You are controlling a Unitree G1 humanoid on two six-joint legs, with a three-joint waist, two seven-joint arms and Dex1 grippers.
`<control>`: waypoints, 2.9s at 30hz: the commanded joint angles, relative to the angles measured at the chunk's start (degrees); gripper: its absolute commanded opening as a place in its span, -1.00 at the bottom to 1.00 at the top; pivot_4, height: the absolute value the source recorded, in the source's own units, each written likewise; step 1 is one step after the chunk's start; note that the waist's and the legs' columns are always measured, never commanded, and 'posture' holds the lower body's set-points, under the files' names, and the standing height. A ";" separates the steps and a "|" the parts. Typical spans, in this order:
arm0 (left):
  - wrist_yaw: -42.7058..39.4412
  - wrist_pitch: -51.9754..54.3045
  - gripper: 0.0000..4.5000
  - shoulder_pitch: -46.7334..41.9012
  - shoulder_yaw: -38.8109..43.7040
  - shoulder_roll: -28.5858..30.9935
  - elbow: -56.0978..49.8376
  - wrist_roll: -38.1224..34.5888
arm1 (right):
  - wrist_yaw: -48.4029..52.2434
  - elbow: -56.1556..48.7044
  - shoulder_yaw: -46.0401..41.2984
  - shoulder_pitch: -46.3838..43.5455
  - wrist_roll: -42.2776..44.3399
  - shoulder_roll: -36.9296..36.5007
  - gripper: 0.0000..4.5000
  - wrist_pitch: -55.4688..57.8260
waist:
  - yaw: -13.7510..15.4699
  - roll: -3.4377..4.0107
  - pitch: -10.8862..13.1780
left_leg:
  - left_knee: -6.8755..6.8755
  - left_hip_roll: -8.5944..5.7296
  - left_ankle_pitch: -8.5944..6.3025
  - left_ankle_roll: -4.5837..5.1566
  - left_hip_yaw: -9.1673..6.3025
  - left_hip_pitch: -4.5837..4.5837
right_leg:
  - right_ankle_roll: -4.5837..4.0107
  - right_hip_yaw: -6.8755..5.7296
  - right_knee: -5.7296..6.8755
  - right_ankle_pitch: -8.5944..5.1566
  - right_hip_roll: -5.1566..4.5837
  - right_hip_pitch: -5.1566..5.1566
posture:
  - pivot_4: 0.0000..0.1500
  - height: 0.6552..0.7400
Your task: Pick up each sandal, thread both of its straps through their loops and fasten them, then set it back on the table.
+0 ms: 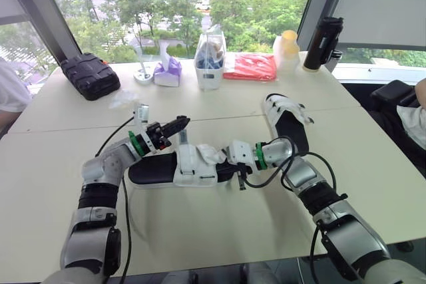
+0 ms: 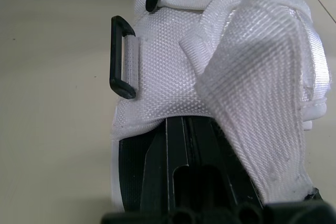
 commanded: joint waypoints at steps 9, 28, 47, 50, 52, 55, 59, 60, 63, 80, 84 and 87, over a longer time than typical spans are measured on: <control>-3.66 -6.02 -0.98 -5.14 -0.15 -1.90 8.66 3.31 | 1.82 1.33 4.09 3.64 -3.68 -1.17 -1.00 2.33 | 0.01 -0.01 0.00 | 0.00 -0.01 -0.01 0.01 0.00 -0.01 | 0.00 0.00 -0.01 0.00 0.00 0.00 | 1.00 1.00; -9.29 -5.98 -0.98 -4.12 -9.08 4.05 12.29 15.48 | 1.19 1.04 4.28 3.98 -3.84 -0.97 -1.00 2.58 | -0.20 -0.05 -0.05 | 0.00 -0.02 -0.02 0.04 0.01 0.00 | 0.01 0.00 0.01 0.00 0.01 0.00 | 1.00 1.00; -4.21 -17.31 -0.14 -5.98 -15.26 7.73 16.99 28.01 | 1.04 1.93 4.42 3.59 -3.95 -0.44 -1.00 2.09 | -0.12 -0.15 -0.52 | -0.01 -0.01 -0.18 0.32 0.01 0.07 | 0.01 0.00 0.06 -0.01 0.02 0.02 | 1.00 1.00; -1.47 -18.28 -0.14 -7.38 -12.84 7.97 19.49 27.69 | 1.02 1.90 4.32 3.59 -4.02 -0.33 -1.00 2.13 | -0.11 -0.12 -0.60 | -0.01 -0.01 -0.18 0.33 0.02 0.08 | 0.01 0.00 0.07 -0.01 0.02 0.02 | 1.00 1.00; -1.32 -17.60 -0.14 -7.61 -10.84 9.09 19.01 26.18 | 0.98 1.94 4.26 3.63 -4.05 -0.29 -1.00 2.09 | -0.15 -0.11 -0.63 | -0.01 -0.01 -0.18 0.33 0.01 0.10 | 0.01 0.00 0.12 -0.01 0.02 0.02 | 1.00 1.00; -3.83 -13.81 -0.14 -6.11 -8.46 10.61 14.22 22.89 | 0.98 1.91 4.21 3.62 -4.08 -0.28 -1.00 2.10 | -0.47 -0.11 -0.63 | 0.00 0.02 -0.17 0.32 -0.01 0.10 | 0.01 -0.01 0.20 0.00 0.06 0.01 | 1.00 1.00; -6.76 -7.17 -0.14 -1.58 -5.99 12.64 3.73 17.85 | 1.01 2.16 4.11 3.50 -4.11 -0.30 -1.00 1.89 | -0.87 -0.11 -0.63 | -0.02 0.05 -0.17 0.32 -0.02 0.07 | 0.00 0.00 0.19 -0.01 0.10 -0.06 | 1.00 1.00; -7.55 -4.48 -0.14 0.31 -4.91 13.44 -0.35 15.72 | 1.00 2.26 4.05 3.43 -4.09 -0.30 -1.00 1.83 | -0.96 -0.12 -0.63 | -0.01 0.06 -0.17 0.32 -0.01 0.04 | 0.00 0.02 0.16 -0.01 0.09 -0.06 | 1.00 1.00; -8.19 1.59 -0.14 4.57 -2.34 14.70 -9.38 10.67 | 1.00 2.37 3.93 3.33 -4.03 -0.33 -1.00 1.75 | -1.15 -0.11 -0.63 | 0.01 0.06 -0.18 0.32 -0.02 0.03 | 0.00 0.03 0.15 -0.01 0.06 -0.05 | 1.00 1.00; -10.61 1.35 -0.14 -0.46 -20.95 15.35 -25.88 13.99 | 0.34 2.55 4.03 2.92 -4.18 0.52 -1.00 1.61 | -1.38 -0.15 -0.65 | -0.04 0.04 -0.01 0.02 0.02 0.06 | -0.01 0.05 0.10 -0.01 0.06 -0.01 | 1.00 1.00; -15.36 2.17 -0.14 -1.62 -23.59 15.67 -24.36 13.37 | -0.02 2.44 4.09 3.08 -4.27 0.70 -1.00 1.58 | -1.38 -0.15 -0.64 | -0.07 0.04 -0.16 0.29 0.01 0.06 | -0.02 0.05 0.09 -0.01 0.07 -0.02 | 1.00 1.00; -19.33 3.87 -0.14 -1.80 -24.95 16.81 -25.38 12.52 | -0.19 2.57 4.03 3.10 -4.32 0.69 -1.00 1.45 | -1.51 -0.15 -0.64 | -0.07 0.04 -0.17 0.32 0.01 0.06 | -0.01 0.05 0.09 -0.01 0.07 -0.02 | 1.00 1.00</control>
